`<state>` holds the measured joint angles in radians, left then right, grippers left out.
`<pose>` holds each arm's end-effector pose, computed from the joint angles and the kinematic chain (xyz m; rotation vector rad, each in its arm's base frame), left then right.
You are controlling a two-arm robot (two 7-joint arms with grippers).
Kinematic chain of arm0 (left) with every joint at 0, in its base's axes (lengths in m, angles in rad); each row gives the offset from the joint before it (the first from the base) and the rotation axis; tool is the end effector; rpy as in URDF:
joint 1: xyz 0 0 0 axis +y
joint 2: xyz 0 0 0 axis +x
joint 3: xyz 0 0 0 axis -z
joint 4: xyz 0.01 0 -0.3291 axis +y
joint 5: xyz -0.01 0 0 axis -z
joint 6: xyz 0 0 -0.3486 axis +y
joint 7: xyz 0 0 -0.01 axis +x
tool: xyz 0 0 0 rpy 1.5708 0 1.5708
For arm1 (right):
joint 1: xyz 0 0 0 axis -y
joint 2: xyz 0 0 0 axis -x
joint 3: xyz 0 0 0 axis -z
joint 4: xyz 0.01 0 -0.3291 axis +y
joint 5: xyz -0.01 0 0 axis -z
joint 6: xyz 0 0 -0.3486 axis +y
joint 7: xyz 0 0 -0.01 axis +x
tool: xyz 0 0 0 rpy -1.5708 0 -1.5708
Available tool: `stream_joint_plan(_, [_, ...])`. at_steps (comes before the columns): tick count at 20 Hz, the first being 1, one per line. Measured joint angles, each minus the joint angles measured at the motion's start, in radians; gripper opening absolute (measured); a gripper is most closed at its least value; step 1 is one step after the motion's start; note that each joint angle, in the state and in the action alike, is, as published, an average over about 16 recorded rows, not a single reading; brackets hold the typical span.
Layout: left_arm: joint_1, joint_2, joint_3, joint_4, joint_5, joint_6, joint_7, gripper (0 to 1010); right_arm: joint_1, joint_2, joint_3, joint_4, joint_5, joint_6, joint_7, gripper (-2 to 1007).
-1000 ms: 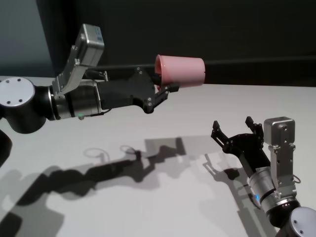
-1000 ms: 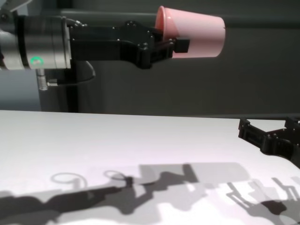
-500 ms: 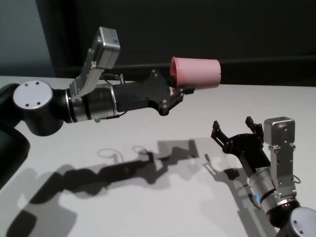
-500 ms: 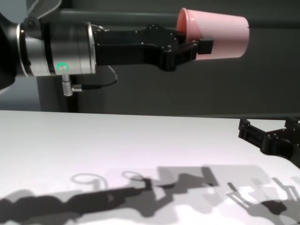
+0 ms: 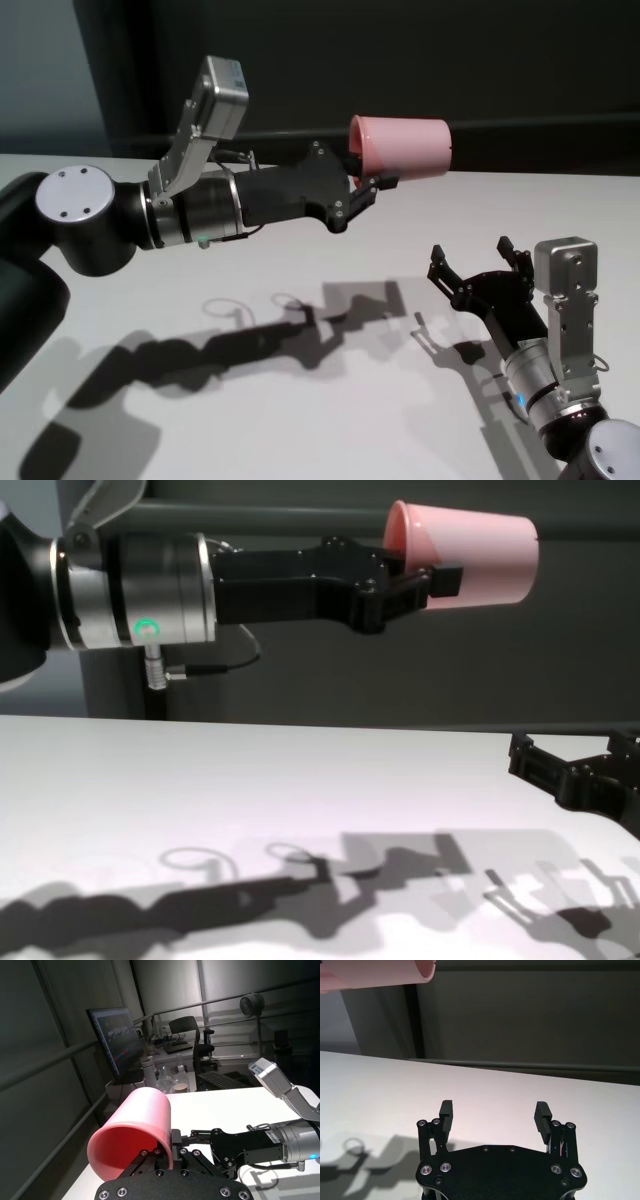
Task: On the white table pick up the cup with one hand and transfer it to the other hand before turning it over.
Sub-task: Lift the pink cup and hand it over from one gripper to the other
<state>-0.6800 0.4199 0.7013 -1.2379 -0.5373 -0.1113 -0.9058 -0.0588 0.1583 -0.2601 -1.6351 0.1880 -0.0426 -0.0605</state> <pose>0.5240 -0.0180 -0.2271 0.0700 -0.2073 0.2195 0.3363 0.0437 -0.3470 0.0396 0.0388 -1.3660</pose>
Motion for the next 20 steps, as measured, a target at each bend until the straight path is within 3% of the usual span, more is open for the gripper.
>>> stream_joint_plan(20, [0.004,-0.006,-0.006,0.013,0.006,-0.009,0.013,48,0.000,0.000,0.000,0.000,0.000,0.000,0.000,1001])
